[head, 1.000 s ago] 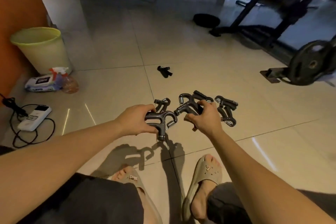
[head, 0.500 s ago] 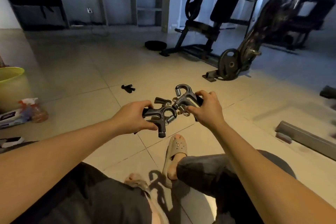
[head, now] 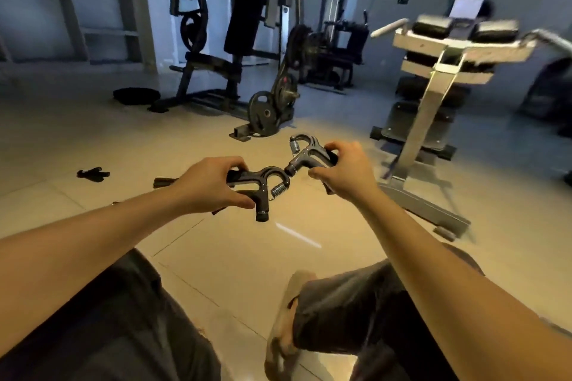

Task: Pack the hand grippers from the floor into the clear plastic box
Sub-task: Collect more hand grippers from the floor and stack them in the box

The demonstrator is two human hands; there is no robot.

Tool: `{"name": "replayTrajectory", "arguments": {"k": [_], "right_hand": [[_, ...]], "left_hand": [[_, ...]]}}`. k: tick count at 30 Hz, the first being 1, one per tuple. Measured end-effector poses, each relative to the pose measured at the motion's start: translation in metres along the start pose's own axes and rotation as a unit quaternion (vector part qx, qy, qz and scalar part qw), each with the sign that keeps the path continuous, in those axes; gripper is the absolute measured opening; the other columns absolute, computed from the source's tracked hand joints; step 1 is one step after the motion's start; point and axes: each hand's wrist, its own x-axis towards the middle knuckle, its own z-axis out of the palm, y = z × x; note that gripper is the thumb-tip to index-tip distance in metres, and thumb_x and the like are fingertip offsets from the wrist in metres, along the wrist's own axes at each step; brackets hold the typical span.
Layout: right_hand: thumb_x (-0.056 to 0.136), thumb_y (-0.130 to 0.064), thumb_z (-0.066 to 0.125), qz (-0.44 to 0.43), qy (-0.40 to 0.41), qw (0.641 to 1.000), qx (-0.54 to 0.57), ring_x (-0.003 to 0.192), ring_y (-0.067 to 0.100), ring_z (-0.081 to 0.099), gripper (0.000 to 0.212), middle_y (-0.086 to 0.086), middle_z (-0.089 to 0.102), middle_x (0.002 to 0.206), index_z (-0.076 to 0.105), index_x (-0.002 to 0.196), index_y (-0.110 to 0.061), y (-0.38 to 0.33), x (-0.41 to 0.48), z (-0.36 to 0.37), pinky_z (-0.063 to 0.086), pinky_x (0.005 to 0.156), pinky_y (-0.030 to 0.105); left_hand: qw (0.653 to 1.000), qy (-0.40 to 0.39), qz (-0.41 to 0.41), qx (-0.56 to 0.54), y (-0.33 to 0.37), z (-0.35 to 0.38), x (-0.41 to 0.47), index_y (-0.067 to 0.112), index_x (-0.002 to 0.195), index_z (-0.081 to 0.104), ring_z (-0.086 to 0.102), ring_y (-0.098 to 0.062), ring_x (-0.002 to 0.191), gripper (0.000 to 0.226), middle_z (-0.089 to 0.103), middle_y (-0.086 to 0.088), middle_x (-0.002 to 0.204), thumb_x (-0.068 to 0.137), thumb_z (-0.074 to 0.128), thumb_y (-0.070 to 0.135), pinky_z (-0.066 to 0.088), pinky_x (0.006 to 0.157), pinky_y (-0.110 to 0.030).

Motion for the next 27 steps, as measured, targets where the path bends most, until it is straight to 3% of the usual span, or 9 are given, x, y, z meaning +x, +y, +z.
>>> {"name": "replayTrajectory", "arguments": {"k": [4,8,11,14,20,27], "right_hand": [[0.073,-0.023,0.089,0.081,0.007,0.997,0.001,0.069,0.018,0.071,0.054,0.002,0.065,0.094,0.062,0.119,-0.015,0.034,-0.035,-0.074,0.064,0.059,0.036],[0.073,-0.024,0.089,0.149,0.019,0.989,0.003,0.089,0.023,0.070,0.060,0.005,0.066,0.107,0.059,0.124,-0.014,0.075,-0.078,-0.130,0.063,0.077,0.043],[0.075,-0.019,0.087,0.187,0.027,0.982,0.003,0.092,0.024,0.069,0.056,0.003,0.062,0.101,0.059,0.123,-0.013,0.112,-0.124,-0.169,0.062,0.081,0.044],[0.075,-0.019,0.087,0.223,0.028,0.974,-0.003,0.095,0.027,0.069,0.057,0.004,0.062,0.106,0.060,0.124,-0.013,0.147,-0.163,-0.197,0.061,0.084,0.044],[0.074,-0.016,0.088,0.290,0.042,0.956,0.004,0.086,0.024,0.070,0.059,0.010,0.066,0.108,0.059,0.125,-0.014,0.200,-0.218,-0.231,0.063,0.073,0.038],[0.072,-0.017,0.089,0.312,0.028,0.949,-0.043,0.085,0.026,0.072,0.058,0.011,0.068,0.109,0.060,0.122,-0.014,0.236,-0.228,-0.269,0.064,0.074,0.045]], "left_hand": [[0.998,-0.040,0.047,-0.022,0.060,0.027,0.009,0.031,0.109,0.060,0.067,-0.013,0.086,0.051,0.068,0.005,0.102,0.069,0.091,0.041,0.062,0.072,-0.036],[0.994,-0.068,0.081,-0.028,0.120,0.065,0.011,0.028,0.110,0.061,0.067,-0.013,0.086,0.053,0.069,0.004,0.101,0.068,0.091,0.041,0.061,0.078,-0.040],[0.989,-0.101,0.102,-0.027,0.170,0.101,0.004,0.025,0.111,0.062,0.066,-0.015,0.089,0.054,0.067,0.003,0.102,0.068,0.091,0.038,0.059,0.083,-0.038],[0.984,-0.129,0.122,-0.030,0.211,0.140,-0.005,0.023,0.113,0.061,0.065,-0.015,0.089,0.056,0.065,0.004,0.101,0.069,0.091,0.039,0.056,0.076,-0.029],[0.972,-0.165,0.162,-0.049,0.269,0.213,-0.021,0.021,0.112,0.061,0.066,-0.018,0.089,0.056,0.067,0.000,0.104,0.069,0.089,0.044,0.058,0.076,-0.030],[0.959,-0.208,0.188,-0.045,0.314,0.252,-0.005,0.020,0.114,0.059,0.061,-0.017,0.089,0.057,0.062,0.001,0.103,0.071,0.089,0.043,0.051,0.067,-0.022]]}}
